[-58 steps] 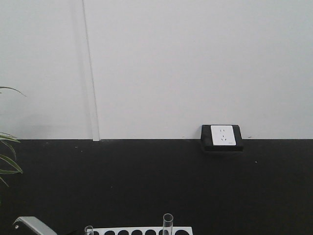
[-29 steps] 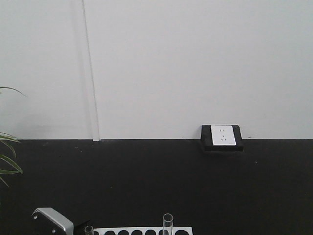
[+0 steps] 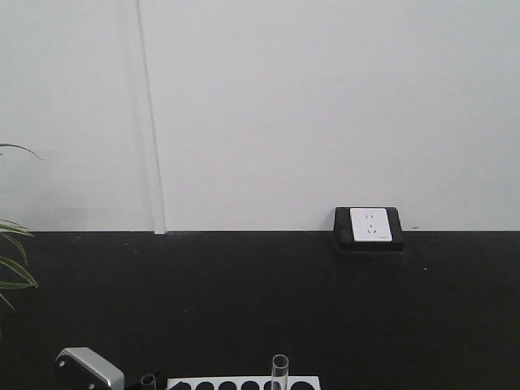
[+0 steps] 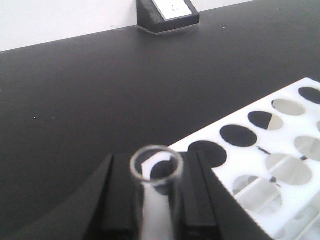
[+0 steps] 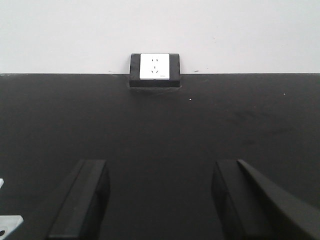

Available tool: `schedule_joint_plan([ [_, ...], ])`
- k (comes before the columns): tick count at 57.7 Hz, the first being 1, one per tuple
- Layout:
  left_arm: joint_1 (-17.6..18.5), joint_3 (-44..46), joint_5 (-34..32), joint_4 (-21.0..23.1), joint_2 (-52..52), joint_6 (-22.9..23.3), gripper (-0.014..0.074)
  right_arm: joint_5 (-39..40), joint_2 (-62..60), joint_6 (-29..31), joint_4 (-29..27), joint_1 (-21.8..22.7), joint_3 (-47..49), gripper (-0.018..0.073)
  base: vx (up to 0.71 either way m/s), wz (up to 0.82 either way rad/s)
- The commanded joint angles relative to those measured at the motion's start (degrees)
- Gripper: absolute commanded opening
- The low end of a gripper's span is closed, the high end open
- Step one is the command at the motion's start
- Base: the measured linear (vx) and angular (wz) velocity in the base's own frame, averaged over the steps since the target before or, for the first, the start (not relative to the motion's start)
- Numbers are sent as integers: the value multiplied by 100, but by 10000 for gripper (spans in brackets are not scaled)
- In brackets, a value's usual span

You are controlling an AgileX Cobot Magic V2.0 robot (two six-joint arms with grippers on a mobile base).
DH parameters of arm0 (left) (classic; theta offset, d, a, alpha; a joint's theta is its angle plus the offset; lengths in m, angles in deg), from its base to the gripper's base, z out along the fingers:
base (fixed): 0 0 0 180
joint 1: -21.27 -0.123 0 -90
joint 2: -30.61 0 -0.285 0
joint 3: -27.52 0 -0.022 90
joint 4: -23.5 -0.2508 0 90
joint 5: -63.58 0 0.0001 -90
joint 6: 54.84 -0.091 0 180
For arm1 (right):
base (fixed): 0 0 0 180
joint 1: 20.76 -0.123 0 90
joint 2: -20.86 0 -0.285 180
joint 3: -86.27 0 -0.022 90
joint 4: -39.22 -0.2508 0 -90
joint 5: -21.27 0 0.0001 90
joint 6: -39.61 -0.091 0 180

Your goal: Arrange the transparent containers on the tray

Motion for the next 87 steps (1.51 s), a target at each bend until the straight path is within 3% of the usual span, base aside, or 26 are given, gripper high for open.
schedule_joint_plan([
  [1,33,106,-480,67,169,58,177,456,59,34,30,14,187,512,0,0],
  [15,33,106,-495,67,335,58,41,461,59,34,30,14,187,512,0,0],
  [28,33,106,-251,135,1106,44,27,672,59,34,30,14,187,512,0,0],
  [38,33,106,400,231,2019,44,27,932,100,34,-57,7,187,512,0,0],
  [50,33,137,1450,236,3053,50,29,1087,542,337,-739,-45,187,512,0,0],
  [56,33,261,2274,357,3496,50,30,1422,872,931,-1014,-564,187,512,0,0],
  [65,33,566,3305,358,3976,44,30,2031,1564,1308,-1027,-1812,187,512,0,0],
  [70,33,650,3512,358,4098,38,30,2466,2105,1308,-1027,-2398,187,512,0,0],
  [87,33,655,3512,358,4142,2,30,3271,3866,1307,-765,-3761,187,512,0,0],
])
